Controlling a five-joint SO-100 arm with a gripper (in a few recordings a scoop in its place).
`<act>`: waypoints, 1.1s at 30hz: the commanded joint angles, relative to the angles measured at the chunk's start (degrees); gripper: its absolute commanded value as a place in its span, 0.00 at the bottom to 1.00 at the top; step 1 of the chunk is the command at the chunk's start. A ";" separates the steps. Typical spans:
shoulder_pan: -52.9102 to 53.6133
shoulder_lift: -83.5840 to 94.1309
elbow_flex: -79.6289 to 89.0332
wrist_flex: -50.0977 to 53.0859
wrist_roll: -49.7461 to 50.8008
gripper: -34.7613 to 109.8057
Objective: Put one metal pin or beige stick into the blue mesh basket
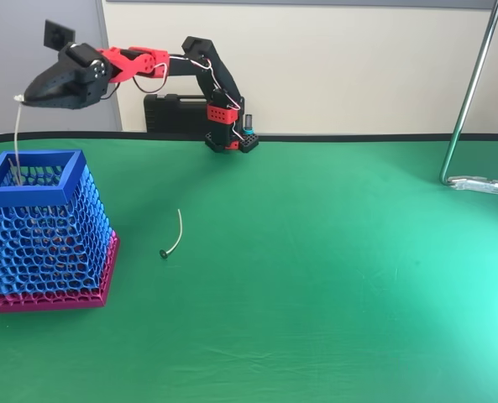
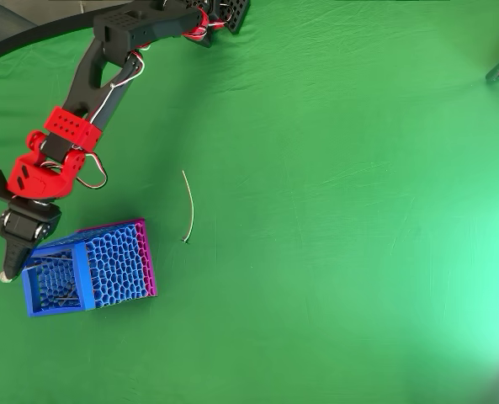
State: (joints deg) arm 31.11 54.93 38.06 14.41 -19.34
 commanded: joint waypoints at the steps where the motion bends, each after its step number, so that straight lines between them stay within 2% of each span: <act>1: 0.88 -0.88 -2.46 -0.97 0.70 0.24; 10: 0.70 -3.25 -3.16 -4.13 0.97 0.27; 15: 0.53 -3.60 -3.60 -4.83 1.49 0.36; 24: -0.09 -2.64 -2.99 -5.98 1.93 0.43; 28: -0.26 -0.18 0.00 -6.33 2.29 0.42; 33: -1.67 10.20 11.95 -5.45 4.92 0.38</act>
State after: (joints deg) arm 30.76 56.69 43.77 9.14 -15.56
